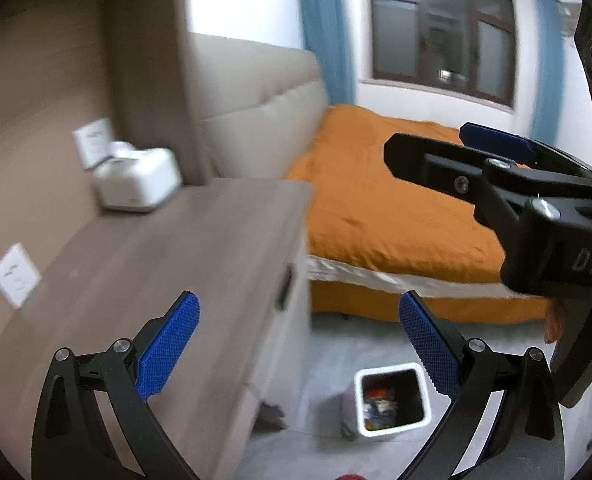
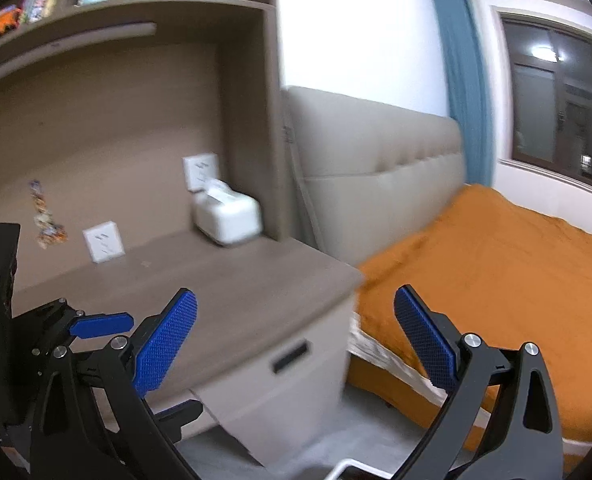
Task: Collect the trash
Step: 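Move both open tools back toward the desk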
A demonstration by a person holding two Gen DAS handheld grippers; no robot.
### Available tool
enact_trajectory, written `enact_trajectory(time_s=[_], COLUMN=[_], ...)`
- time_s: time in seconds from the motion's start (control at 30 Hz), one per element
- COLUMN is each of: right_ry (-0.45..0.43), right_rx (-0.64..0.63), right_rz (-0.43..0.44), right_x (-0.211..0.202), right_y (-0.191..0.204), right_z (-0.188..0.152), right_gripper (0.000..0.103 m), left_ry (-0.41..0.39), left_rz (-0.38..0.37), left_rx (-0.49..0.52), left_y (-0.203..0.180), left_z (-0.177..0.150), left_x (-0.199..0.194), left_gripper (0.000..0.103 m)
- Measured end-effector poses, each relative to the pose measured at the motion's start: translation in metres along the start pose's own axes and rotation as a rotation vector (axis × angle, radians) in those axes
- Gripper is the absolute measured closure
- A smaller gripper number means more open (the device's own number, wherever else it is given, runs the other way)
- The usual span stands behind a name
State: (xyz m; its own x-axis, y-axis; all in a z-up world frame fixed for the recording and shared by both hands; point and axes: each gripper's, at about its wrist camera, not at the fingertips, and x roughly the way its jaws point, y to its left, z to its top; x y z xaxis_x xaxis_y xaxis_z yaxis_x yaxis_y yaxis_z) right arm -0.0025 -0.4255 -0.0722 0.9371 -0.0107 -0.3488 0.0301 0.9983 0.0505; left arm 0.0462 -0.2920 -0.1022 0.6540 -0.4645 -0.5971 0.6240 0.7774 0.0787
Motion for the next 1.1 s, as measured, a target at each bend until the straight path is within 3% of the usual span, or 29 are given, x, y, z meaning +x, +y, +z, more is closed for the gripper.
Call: enact_trajectory(time_s=[0.4, 0.53, 0.73, 1.1], right_ry=[-0.054, -0.072, -0.113, -0.124], right_rx=[-0.038, -0.047, -0.079, -0.135], right_rz=[0.147, 0.199, 0.231, 0.200], right_x=[0.009, 0.008, 0.006, 0.007], right_y=[0.091, 0.138, 0.201, 0.260], right_z=[0.047, 0.059, 0.075, 0.085], right_gripper=[0.005, 0.005, 0.005, 0.005], left_ry=[-0.094, -0.110, -0.129, -0.157], left_rz=[0.179, 0.243, 0.248, 0.346], left_rx=[-0.181, -0.162, -0.161, -0.139], left_y=[0.113, 0.151, 0.198, 0.237], left_z=[-0.008, -0.012, -0.016, -0.028], left_x=[-0.093, -0.125, -0.158, -0.185], left_gripper=[0.005, 0.005, 0.005, 0.005])
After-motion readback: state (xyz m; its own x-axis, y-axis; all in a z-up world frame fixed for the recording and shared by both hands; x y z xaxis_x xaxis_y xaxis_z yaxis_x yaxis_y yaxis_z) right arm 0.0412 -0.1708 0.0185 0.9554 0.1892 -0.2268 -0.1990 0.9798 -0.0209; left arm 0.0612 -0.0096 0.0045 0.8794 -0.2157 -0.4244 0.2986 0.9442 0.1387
